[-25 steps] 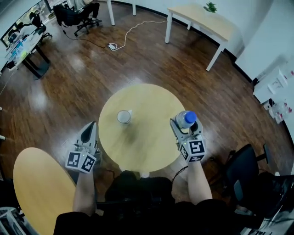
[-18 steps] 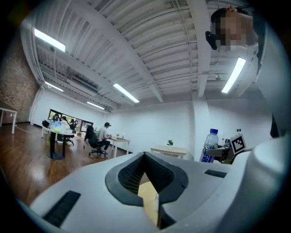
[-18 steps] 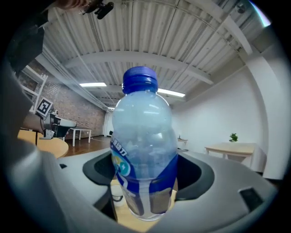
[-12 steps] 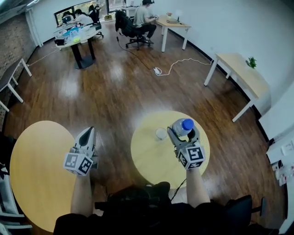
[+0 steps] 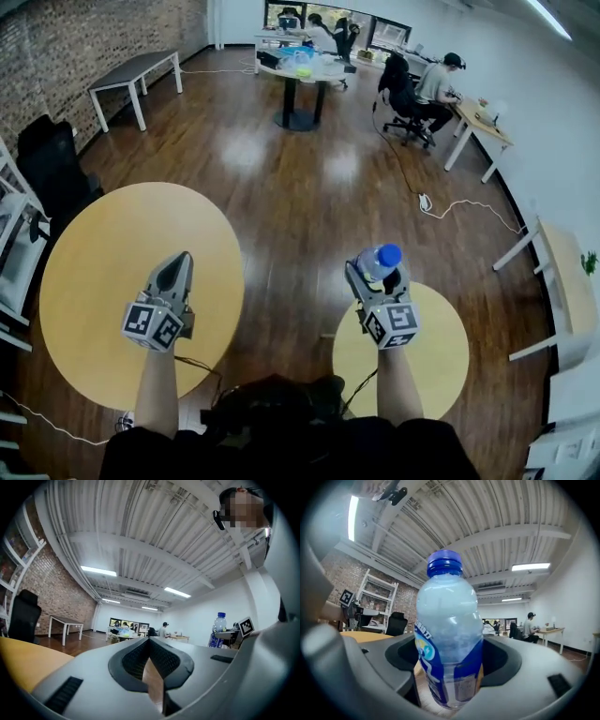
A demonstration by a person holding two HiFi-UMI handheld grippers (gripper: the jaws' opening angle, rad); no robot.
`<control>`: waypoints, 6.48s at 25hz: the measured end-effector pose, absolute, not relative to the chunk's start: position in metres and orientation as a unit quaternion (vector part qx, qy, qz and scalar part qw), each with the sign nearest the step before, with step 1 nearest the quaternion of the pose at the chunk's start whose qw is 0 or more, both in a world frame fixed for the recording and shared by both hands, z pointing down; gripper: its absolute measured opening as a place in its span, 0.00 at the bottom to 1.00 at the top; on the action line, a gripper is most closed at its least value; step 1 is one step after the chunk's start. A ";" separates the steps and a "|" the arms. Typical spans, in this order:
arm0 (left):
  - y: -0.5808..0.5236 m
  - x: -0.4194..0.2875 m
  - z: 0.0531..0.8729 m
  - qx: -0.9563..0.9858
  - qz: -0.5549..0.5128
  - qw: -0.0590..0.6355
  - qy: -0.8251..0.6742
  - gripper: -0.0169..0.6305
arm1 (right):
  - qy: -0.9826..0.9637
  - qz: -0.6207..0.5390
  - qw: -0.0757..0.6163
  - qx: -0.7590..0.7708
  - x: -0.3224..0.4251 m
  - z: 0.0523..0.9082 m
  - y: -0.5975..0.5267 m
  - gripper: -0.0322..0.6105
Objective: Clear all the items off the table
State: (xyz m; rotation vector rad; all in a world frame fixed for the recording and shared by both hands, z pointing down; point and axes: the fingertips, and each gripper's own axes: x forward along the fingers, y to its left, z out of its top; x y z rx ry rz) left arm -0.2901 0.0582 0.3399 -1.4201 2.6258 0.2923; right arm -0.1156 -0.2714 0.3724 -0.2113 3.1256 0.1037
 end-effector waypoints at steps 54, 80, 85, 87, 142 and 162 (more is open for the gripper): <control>0.530 -0.070 0.377 0.260 0.046 0.095 0.960 0.03 | 0.781 0.027 -0.019 0.624 -0.365 0.412 0.353 0.64; 0.644 -0.087 0.494 0.248 0.119 -0.053 0.960 0.03 | 0.773 0.071 -0.140 0.614 -0.371 0.564 0.506 0.64; 0.648 -0.087 0.516 0.245 0.147 -0.056 0.957 0.03 | 0.780 0.069 -0.161 0.601 -0.376 0.592 0.511 0.64; 0.648 -0.088 0.523 0.246 0.151 -0.062 0.955 0.03 | 0.782 0.072 -0.162 0.597 -0.376 0.600 0.511 0.64; 0.521 -0.197 0.369 0.107 0.093 0.096 0.985 0.03 | 0.872 -0.031 0.042 0.487 -0.401 0.359 0.269 0.34; 0.497 -0.198 0.363 0.083 0.092 0.112 0.986 0.03 | 0.872 -0.025 0.046 0.487 -0.392 0.363 0.251 0.33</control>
